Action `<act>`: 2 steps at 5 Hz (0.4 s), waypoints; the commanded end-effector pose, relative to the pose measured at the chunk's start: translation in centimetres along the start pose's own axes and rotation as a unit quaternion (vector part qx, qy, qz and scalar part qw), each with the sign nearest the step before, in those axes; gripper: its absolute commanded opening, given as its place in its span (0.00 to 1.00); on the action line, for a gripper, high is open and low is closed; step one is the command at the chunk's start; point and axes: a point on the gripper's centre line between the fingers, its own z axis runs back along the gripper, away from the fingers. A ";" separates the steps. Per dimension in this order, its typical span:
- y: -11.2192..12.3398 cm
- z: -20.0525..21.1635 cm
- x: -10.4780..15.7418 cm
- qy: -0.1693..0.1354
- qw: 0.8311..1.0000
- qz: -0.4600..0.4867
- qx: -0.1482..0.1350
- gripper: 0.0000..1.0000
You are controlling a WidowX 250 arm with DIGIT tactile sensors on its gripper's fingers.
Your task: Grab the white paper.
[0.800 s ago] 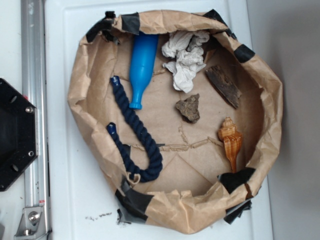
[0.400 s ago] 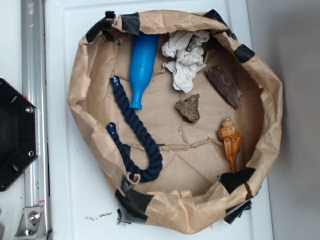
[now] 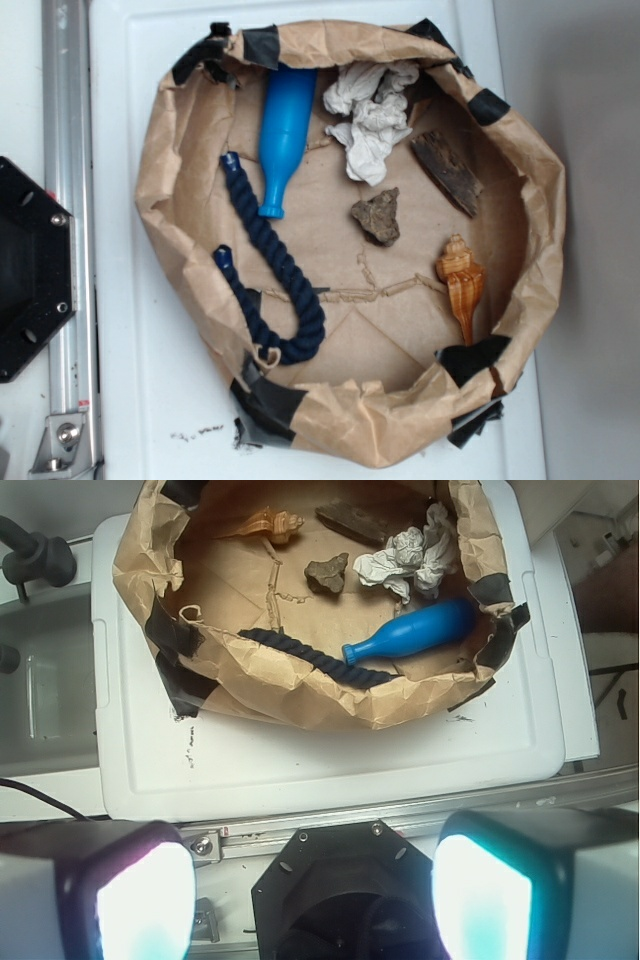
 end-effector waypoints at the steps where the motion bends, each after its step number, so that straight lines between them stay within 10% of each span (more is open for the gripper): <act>1: 3.4 -3.4 4.3 -0.014 0.997 -0.064 0.036 1.00; 2: 5.7 -5.9 9.7 -0.049 0.989 -0.116 0.077 1.00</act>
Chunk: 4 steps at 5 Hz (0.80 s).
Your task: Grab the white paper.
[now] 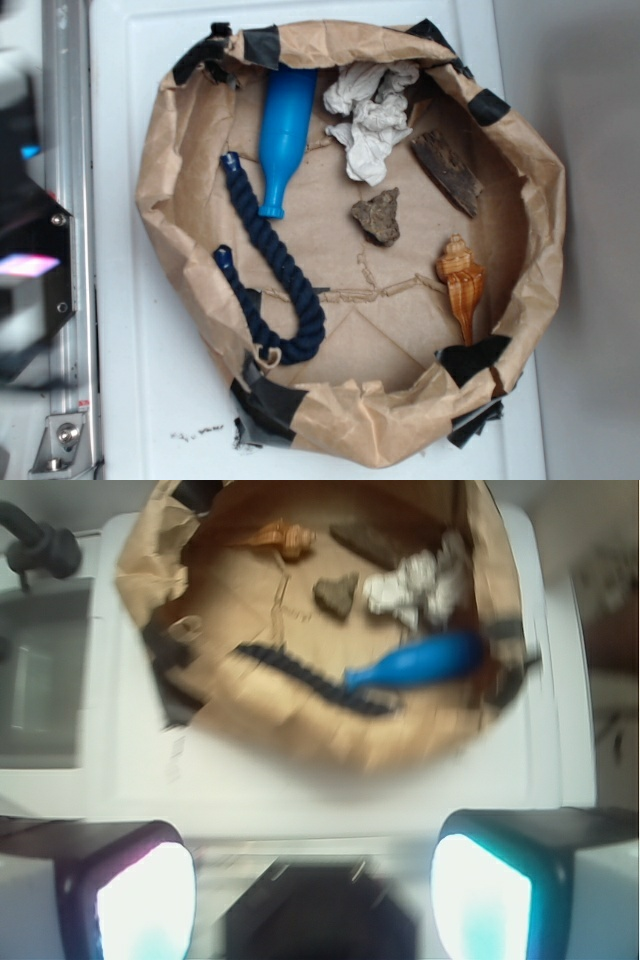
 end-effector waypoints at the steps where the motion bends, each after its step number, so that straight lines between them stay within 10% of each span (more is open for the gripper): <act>1: 2.8 -5.1 7.7 -0.055 0.994 -0.080 0.051 1.00; 4: -0.7 -12.5 7.5 0.007 0.977 -0.199 0.071 1.00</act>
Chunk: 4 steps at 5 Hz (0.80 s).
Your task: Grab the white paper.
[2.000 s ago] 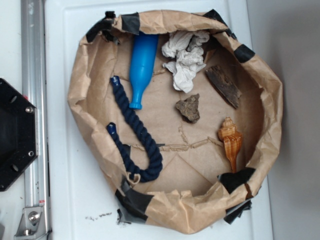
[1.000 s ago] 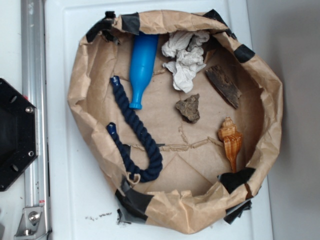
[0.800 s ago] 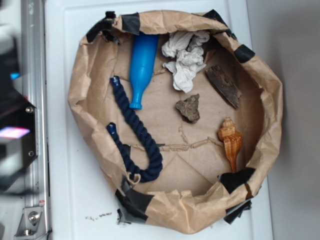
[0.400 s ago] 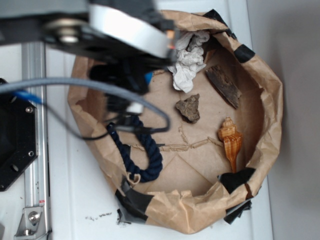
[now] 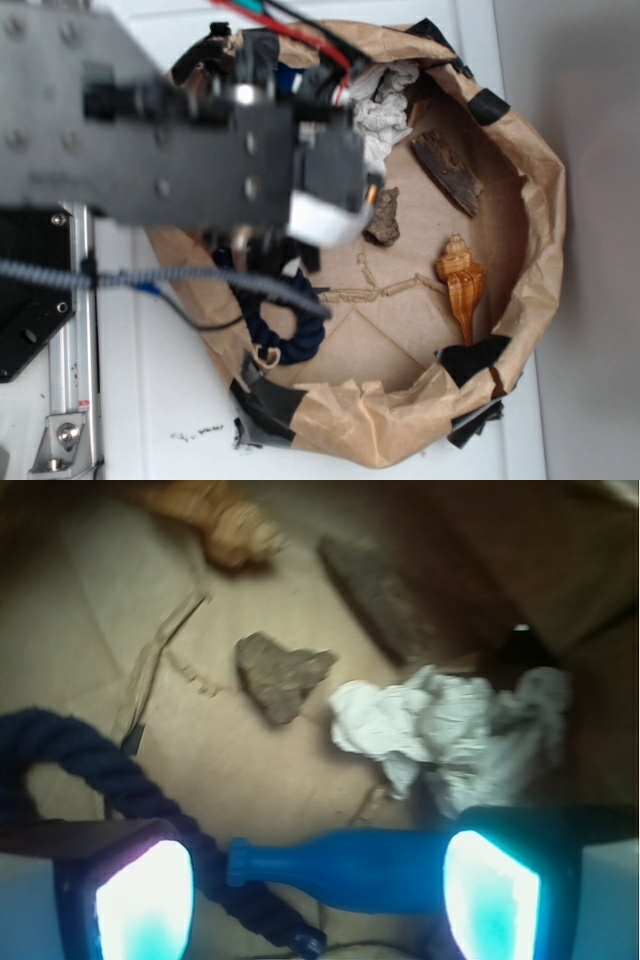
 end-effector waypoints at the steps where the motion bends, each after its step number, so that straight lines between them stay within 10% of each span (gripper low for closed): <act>1: 3.5 -1.9 1.7 0.029 0.999 -0.043 0.017 1.00; 3: 8.0 -4.2 2.2 0.054 0.996 -0.060 0.022 1.00; 4: 7.4 -4.8 1.6 0.062 0.996 -0.052 0.026 0.00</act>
